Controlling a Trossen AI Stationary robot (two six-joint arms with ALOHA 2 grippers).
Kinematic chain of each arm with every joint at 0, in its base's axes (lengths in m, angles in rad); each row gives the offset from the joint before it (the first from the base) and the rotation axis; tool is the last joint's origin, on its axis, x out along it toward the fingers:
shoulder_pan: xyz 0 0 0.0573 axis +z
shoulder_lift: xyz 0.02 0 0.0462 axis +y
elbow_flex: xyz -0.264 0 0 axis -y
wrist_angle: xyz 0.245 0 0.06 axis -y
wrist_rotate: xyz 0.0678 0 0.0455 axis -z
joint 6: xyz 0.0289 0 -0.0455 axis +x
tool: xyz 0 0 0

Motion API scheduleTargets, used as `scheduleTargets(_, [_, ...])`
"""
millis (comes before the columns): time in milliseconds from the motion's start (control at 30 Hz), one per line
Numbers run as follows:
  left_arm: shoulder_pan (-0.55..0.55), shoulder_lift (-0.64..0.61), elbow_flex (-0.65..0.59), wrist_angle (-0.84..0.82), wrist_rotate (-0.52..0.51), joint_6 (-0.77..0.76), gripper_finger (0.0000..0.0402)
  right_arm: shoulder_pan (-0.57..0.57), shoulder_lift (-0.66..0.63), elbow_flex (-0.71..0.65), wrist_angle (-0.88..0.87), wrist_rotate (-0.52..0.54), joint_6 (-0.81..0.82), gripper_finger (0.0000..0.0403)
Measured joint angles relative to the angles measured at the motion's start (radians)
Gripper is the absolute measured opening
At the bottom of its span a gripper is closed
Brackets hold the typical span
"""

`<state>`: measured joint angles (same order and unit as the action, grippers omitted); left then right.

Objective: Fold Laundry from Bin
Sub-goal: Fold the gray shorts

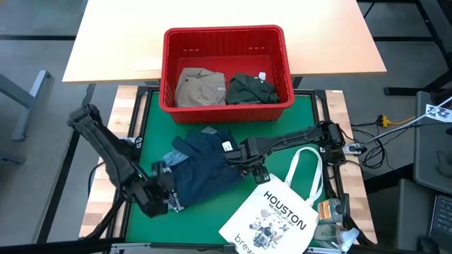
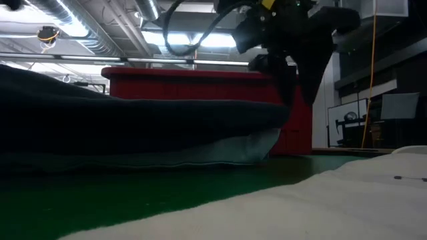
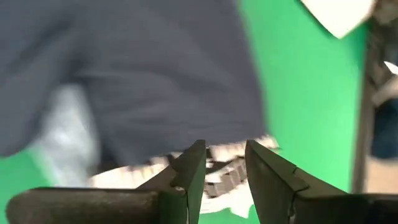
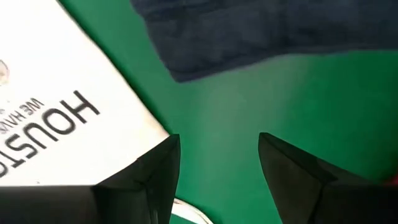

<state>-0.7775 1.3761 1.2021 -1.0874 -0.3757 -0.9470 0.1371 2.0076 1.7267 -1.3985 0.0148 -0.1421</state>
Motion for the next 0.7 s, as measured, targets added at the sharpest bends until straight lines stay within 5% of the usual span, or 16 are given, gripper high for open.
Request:
scheduleTargets(233, [0.074,-0.171,-0.034,-0.159,-0.088,-0.143,0.0106,-0.021,-0.113,0.0,0.059,0.078,-0.021,0.0217])
scheduleTargets(467, [0.163,-0.305,-0.166,-0.145,-0.093,-0.183,0.0105,-0.149,-0.16,0.0,0.247,-0.058,-0.018,0.0217])
scheduleTargets(700, [0.185,-0.367,-0.317,-0.006,-0.092,-0.203,0.0105,-0.259,-0.16,0.0,0.354,-0.025,0.272,0.0217])
